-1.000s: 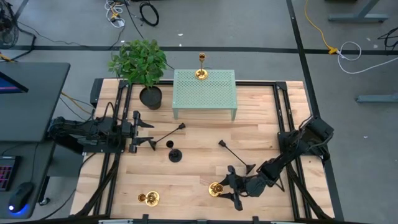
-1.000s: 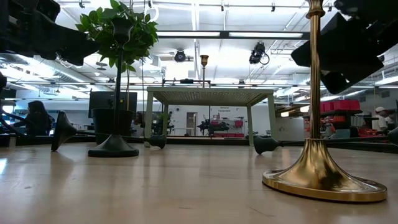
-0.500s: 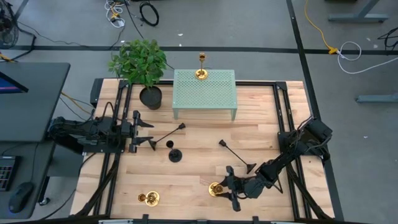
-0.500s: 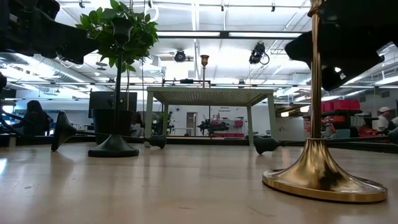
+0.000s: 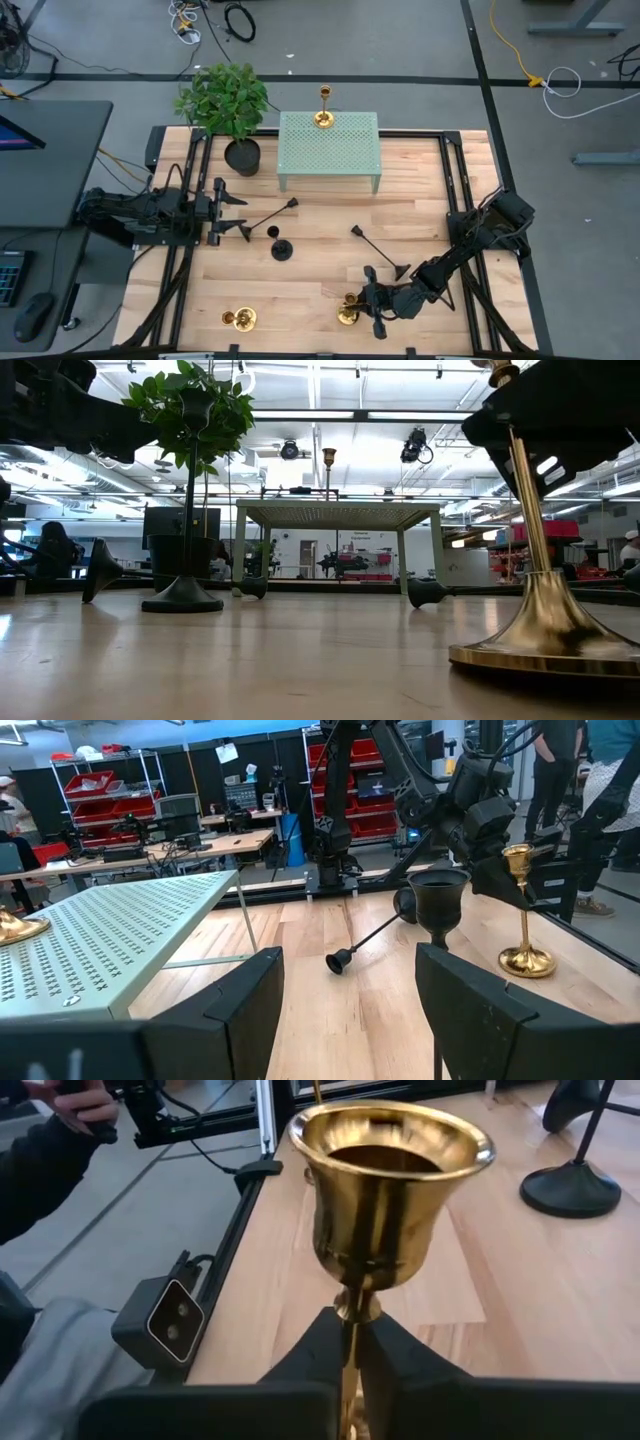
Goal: Pick & Place candle stick holders
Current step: Put the right gold candle holder on the shelf
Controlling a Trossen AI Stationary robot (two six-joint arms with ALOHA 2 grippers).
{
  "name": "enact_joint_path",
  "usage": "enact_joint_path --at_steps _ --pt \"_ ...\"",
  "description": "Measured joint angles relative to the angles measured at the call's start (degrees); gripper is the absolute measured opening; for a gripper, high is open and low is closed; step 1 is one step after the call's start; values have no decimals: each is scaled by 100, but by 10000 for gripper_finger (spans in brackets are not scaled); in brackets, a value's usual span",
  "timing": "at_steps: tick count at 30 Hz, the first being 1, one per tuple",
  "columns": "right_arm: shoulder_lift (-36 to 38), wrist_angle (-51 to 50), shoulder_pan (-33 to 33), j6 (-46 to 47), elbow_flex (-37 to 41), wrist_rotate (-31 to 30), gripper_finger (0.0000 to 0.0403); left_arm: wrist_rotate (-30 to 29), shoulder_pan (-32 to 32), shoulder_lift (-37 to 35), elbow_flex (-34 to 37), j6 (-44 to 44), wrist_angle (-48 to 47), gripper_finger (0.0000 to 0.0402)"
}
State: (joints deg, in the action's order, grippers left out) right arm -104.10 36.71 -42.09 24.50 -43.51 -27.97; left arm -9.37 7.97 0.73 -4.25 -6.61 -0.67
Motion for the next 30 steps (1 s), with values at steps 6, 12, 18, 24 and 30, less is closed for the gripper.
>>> enact_joint_path --at_steps 6,12,18,24,30 --pt "1 -11 2 6 0 -26 9 0 0 0 -2 0 0 227" --pt "1 -20 4 3 0 -40 5 0 0 0 0 1 -2 227" --pt "1 -20 36 6 0 2 4 0 -2 0 -1 2 -2 227" --pt "16 -7 39 -20 2 11 4 0 -1 0 0 4 -2 227" --pt "123 -89 87 -74 9 48 4 0 -1 0 0 11 -1 227"
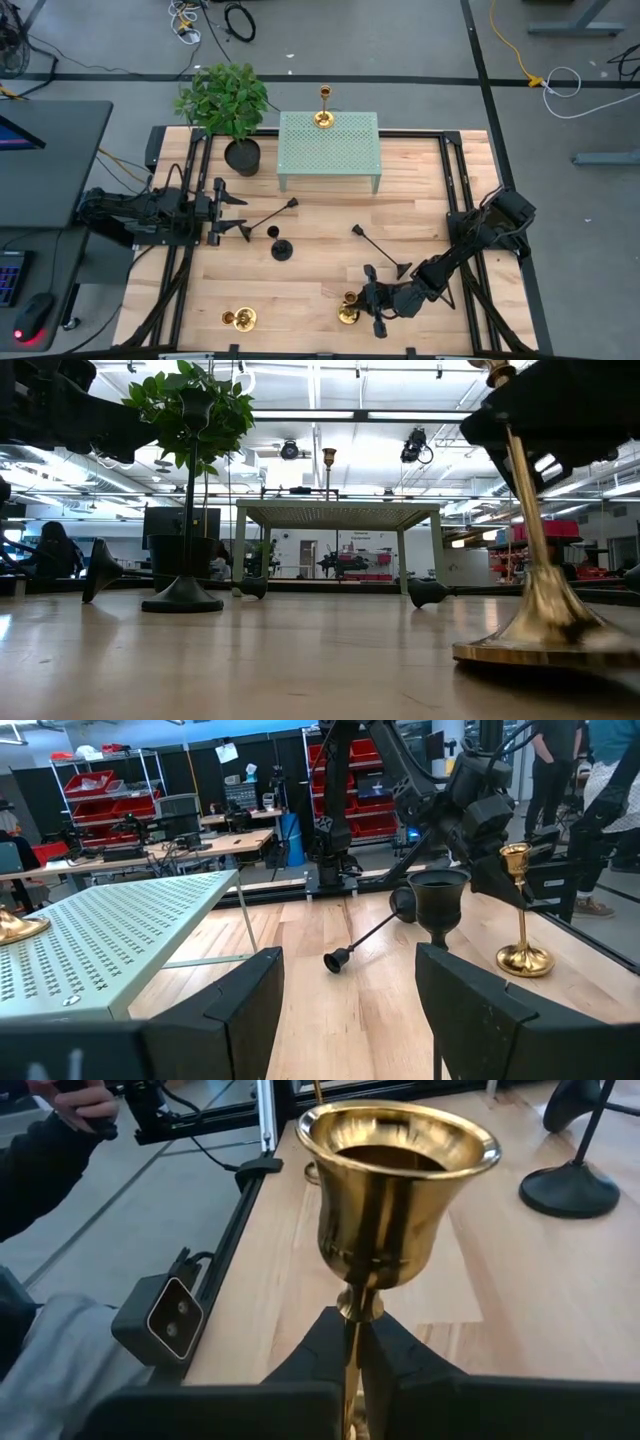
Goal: Pick & Place candle stick holders
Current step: Put the right gold candle holder on the shelf
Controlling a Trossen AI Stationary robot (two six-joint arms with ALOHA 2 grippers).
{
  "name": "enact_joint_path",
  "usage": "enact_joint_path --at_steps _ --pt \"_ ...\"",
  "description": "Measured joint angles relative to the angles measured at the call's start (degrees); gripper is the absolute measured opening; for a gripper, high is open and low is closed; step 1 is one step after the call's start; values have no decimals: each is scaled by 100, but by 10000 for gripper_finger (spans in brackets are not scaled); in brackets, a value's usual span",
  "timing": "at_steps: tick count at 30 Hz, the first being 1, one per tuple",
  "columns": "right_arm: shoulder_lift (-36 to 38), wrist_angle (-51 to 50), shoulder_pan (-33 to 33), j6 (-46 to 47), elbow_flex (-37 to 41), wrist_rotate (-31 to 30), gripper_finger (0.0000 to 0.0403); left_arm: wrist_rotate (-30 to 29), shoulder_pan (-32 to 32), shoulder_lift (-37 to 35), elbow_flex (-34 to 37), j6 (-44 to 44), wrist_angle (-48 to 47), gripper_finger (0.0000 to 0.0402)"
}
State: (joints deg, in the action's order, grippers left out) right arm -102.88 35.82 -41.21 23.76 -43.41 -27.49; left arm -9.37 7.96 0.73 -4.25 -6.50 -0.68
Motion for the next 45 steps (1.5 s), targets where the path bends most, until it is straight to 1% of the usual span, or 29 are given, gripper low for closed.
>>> enact_joint_path --at_steps 6,10,22,24,32,36,40,45 --pt "449 -373 68 -178 2 -133 4 0 0 0 -1 70 1 227" --pt "690 -395 158 -422 2 -142 4 0 1 0 0 142 2 227" --pt "1462 -668 707 -928 1 177 2 0 0 0 -1 146 10 227" --pt "1615 -794 824 -930 -1 284 2 0 1 0 -1 146 10 227" --pt "2275 -1399 1305 -1004 -1 297 2 0 -1 0 0 213 12 227" --pt "2668 -1644 1555 -1211 -3 227 2 0 0 0 0 289 12 227" --pt "3004 -1949 1852 -1230 -3 154 2 0 1 0 -2 291 12 227" --pt "3273 -2263 2312 -1322 -3 152 2 0 0 0 0 293 12 227"
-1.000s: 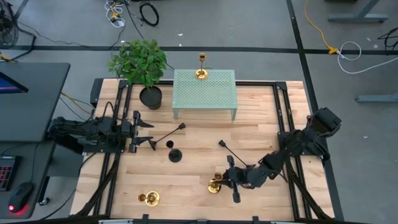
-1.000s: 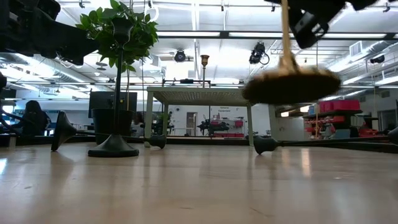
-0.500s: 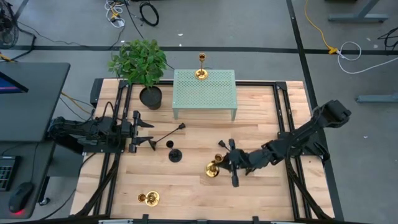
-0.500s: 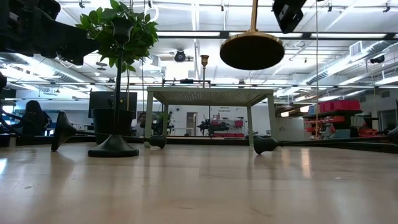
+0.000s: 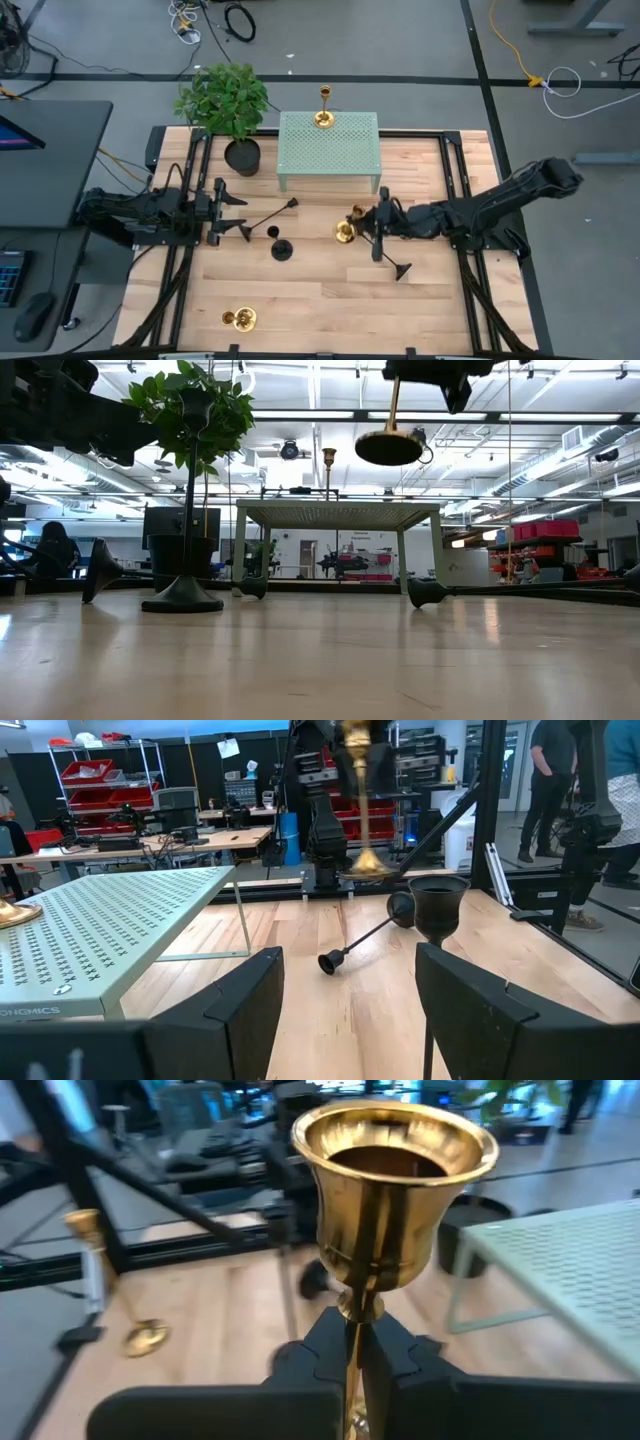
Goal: Pick & Place candle stick holders
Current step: Put the right gold candle holder on the shelf
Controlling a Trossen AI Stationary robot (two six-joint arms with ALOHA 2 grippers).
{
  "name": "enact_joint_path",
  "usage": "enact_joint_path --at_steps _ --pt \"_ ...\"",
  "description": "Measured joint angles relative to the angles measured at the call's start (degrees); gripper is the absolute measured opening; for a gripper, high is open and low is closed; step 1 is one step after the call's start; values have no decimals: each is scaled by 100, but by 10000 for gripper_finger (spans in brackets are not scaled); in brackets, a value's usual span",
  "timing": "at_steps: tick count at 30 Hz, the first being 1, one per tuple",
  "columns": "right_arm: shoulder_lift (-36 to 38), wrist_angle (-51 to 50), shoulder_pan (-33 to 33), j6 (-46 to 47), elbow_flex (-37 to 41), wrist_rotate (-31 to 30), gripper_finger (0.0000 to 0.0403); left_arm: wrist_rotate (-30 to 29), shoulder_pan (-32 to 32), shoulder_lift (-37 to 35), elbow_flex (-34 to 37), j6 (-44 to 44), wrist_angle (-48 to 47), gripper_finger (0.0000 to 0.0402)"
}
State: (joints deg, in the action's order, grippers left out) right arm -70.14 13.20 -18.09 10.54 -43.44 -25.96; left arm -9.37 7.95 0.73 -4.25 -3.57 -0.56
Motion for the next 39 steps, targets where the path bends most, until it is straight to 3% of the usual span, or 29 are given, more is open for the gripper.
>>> enact_joint_path --at_steps 11,19,31,39 --pt "274 -60 1275 -202 -8 847 2 0 1 0 0 7 -2 227" --pt "185 -1144 1906 -685 -989 968 2 0 1 0 0 10 -4 227" --pt "154 -1116 2935 -994 -1385 1599 2 0 -1 0 -1 188 -13 227" --pt "-362 -620 3596 -932 -1392 2243 2 -22 -1 0 0 189 -8 227"
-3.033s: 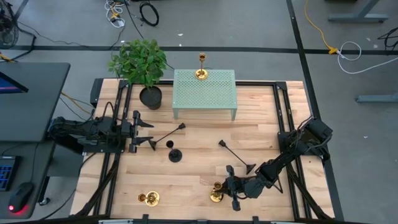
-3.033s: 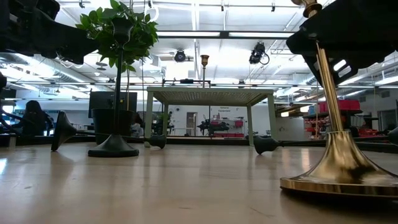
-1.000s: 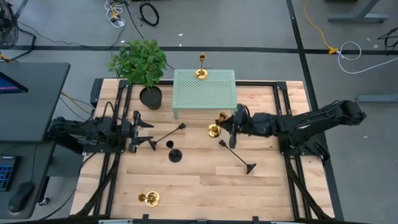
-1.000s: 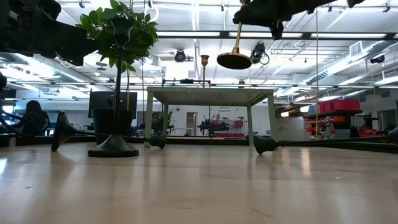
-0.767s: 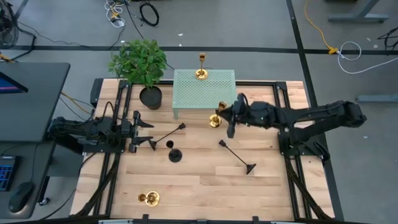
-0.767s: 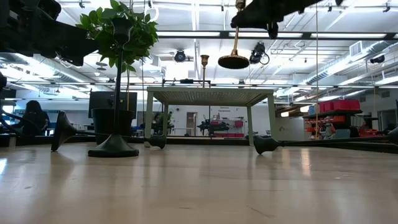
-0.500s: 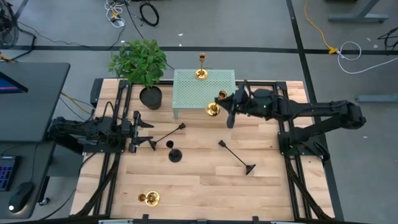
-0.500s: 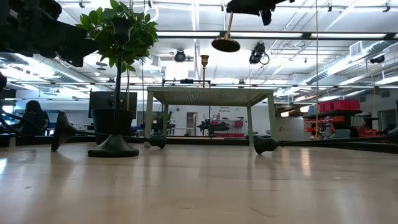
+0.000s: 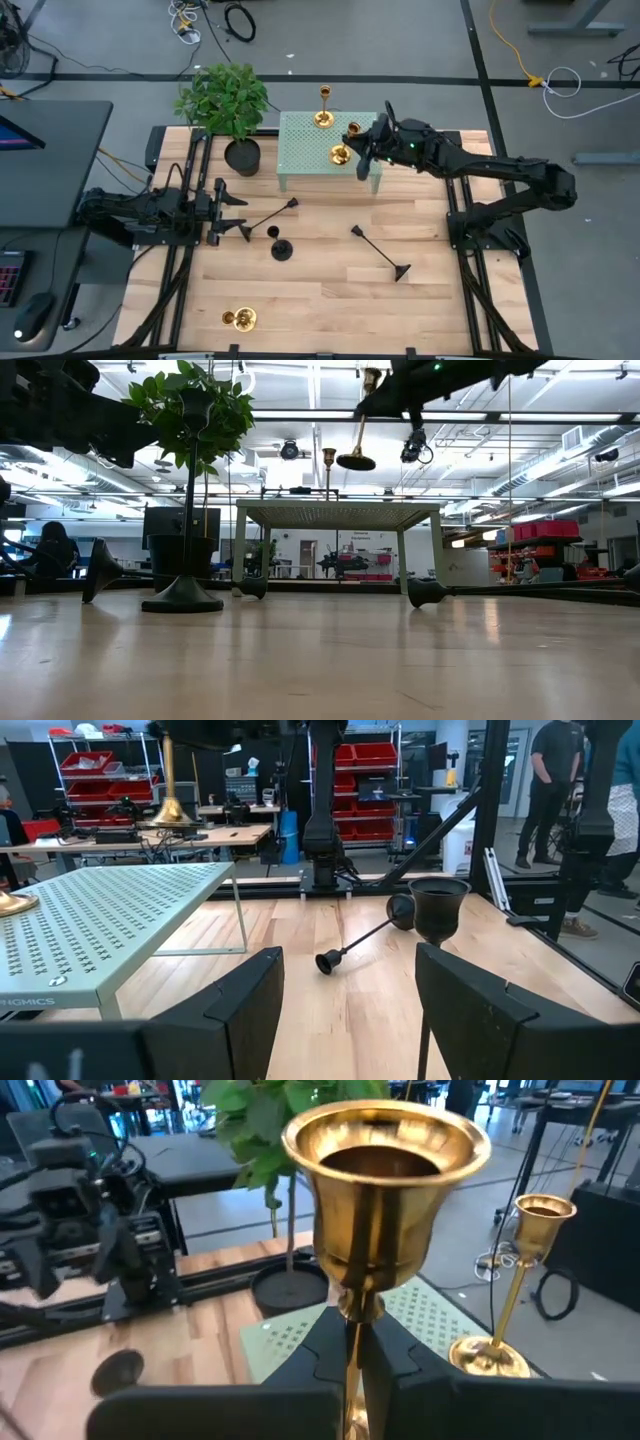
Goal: Pick & Place candle stick holders
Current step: Put the right gold candle holder on the shelf
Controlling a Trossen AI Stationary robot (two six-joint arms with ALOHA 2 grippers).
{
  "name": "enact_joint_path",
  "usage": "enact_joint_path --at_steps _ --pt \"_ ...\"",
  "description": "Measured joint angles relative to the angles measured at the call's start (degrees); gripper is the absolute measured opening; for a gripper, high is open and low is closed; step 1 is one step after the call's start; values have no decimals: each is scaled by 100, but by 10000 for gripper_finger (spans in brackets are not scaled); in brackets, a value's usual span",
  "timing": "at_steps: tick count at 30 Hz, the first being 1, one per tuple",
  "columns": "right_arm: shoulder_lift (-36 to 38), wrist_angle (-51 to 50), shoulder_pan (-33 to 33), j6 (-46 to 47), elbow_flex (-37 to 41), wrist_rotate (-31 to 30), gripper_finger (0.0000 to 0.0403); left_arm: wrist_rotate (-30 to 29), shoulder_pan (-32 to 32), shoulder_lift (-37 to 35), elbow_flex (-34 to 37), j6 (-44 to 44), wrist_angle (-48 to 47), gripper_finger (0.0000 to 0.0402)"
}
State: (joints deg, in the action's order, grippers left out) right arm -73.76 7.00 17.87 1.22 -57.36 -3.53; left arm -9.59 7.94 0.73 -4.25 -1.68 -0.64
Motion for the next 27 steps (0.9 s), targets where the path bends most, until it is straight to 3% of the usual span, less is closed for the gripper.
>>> enact_joint_path --at_steps 7,18,27 --pt "-728 141 278 -36 -524 343 2 -74 1 0 -2 3 0 227" --pt "-2017 -353 497 -299 -2050 761 2 -74 2 0 0 4 -3 227" --pt "-2566 -373 667 -328 -2635 971 2 -74 1 0 0 3 -5 227"
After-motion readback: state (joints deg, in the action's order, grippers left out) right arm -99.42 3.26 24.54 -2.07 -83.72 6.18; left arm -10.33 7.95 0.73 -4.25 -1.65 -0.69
